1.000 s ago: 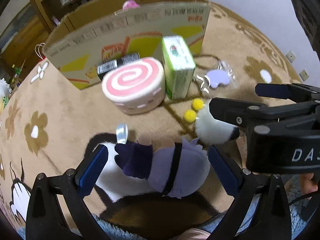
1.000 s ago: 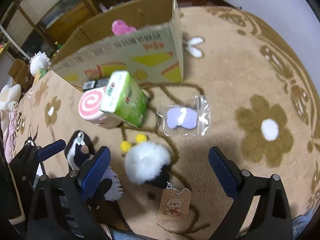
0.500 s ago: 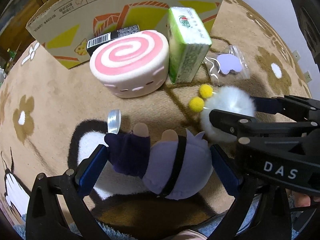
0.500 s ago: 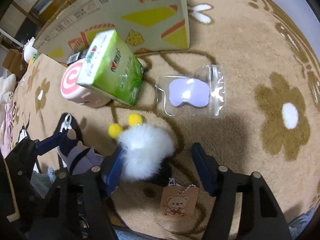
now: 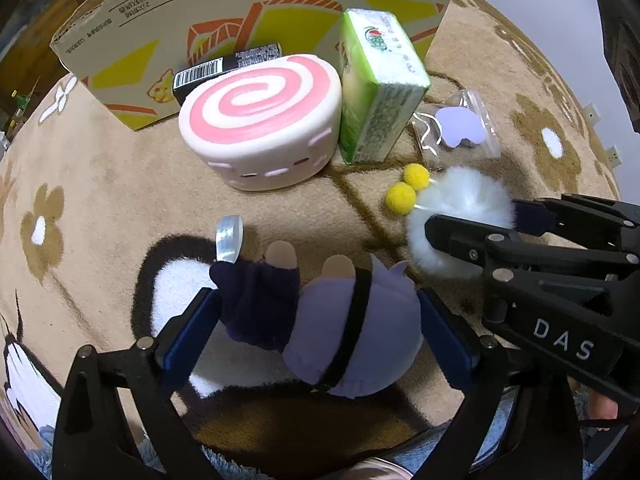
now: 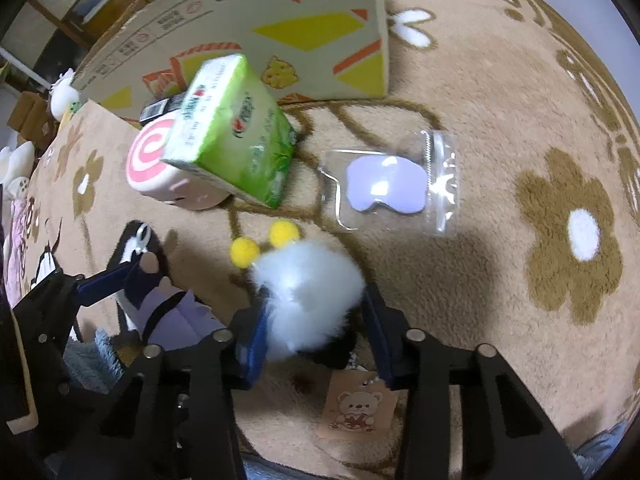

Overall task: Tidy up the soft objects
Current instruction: 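Grasp the purple-and-white doll with the left tool while the right tool grasps the white pom-pom plush, then lift both held plushes and carry them toward the cardboard box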

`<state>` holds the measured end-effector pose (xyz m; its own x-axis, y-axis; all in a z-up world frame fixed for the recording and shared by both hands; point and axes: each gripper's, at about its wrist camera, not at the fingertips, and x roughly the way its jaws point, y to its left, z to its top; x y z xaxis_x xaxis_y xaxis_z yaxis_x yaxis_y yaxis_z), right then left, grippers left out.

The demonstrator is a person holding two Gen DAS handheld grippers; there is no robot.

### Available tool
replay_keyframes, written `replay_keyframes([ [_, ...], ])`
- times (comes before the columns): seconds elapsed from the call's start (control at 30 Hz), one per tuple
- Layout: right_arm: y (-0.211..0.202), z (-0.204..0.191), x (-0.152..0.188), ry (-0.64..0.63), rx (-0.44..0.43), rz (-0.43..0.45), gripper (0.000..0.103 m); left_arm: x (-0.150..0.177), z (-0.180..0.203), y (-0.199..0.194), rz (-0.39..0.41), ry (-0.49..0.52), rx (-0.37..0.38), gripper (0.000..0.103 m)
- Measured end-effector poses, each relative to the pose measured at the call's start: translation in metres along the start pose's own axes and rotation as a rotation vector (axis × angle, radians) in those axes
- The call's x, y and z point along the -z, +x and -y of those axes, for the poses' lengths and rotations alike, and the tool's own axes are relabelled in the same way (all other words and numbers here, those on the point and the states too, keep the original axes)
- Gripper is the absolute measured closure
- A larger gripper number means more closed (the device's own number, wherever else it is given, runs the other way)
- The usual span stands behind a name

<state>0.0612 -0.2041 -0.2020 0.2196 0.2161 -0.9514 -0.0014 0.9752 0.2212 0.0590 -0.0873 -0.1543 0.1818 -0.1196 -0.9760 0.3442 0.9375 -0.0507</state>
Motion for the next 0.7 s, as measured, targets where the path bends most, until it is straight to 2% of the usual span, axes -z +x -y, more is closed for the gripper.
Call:
replay_keyframes([
  [0.1, -0.001, -0.006, 0.001, -0.017, -0.001, 0.003, 0.066, 0.001, -0.001, -0.002, 0.006, 0.004, 0.002, 0.013],
  [0.33, -0.005, -0.011, 0.002, -0.01, -0.02, 0.02, 0.067, 0.001, -0.008, -0.008, 0.025, -0.009, 0.019, 0.015],
  [0.7, -0.034, -0.008, -0.003, -0.025, -0.043, 0.143, 0.067, 0.006, -0.017, -0.044, 0.183, -0.056, -0.089, 0.015],
])
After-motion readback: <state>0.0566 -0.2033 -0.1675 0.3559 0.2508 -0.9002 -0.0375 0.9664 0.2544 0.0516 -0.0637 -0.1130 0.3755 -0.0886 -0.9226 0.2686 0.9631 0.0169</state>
